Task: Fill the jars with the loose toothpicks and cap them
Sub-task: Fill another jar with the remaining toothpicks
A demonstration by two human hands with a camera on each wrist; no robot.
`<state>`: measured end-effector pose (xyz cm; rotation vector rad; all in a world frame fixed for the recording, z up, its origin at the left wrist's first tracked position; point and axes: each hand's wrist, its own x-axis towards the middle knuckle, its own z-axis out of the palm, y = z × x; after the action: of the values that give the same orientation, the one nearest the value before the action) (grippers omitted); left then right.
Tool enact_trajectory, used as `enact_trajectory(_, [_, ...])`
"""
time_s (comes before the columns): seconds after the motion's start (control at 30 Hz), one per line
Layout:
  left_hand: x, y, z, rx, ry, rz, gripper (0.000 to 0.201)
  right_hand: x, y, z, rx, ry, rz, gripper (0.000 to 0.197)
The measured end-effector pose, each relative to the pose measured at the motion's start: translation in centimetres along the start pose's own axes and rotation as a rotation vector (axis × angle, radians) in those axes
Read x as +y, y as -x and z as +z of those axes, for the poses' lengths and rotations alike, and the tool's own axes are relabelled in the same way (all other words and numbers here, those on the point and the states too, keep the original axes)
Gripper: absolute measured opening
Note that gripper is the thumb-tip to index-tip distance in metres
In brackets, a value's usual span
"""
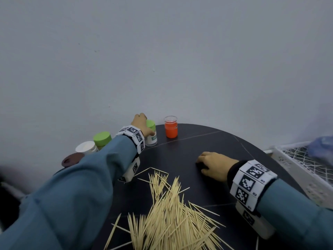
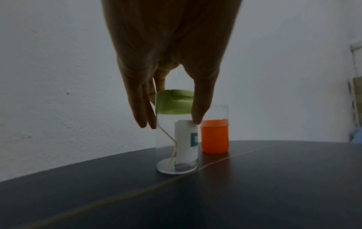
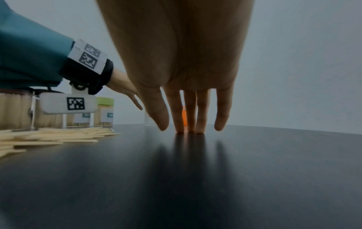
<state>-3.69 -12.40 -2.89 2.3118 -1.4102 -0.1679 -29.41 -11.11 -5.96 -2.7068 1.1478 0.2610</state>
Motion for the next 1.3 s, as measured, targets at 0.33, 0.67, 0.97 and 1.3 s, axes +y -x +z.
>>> enact_trajectory(0.33, [2.2,6.3,-4.1,-0.024,0.221,0.153,0.055,-1.0,1.3,-0.6,-0.062,0.061,0.043,0.05])
enact_trajectory(0.67, [1.8,17.0,-8.2,-0.036,0.341,0.327,0.063,-4.7,5.2,-2.0,-0.069,0.119,0.005,0.041])
enact_trajectory(0.97, [-0.5,23.1,-6.2,-0.029,0.5,0.333,0.068,-9.8,10.9,-2.9,0.273,-0.558,-0.225,0.048])
enact_trajectory(1.3, [-1.0,24.5,-4.6,-0.021,0.63,0.373,0.051,-11.0,12.2,-2.1,0.359,-0.627,-0.29,0.045])
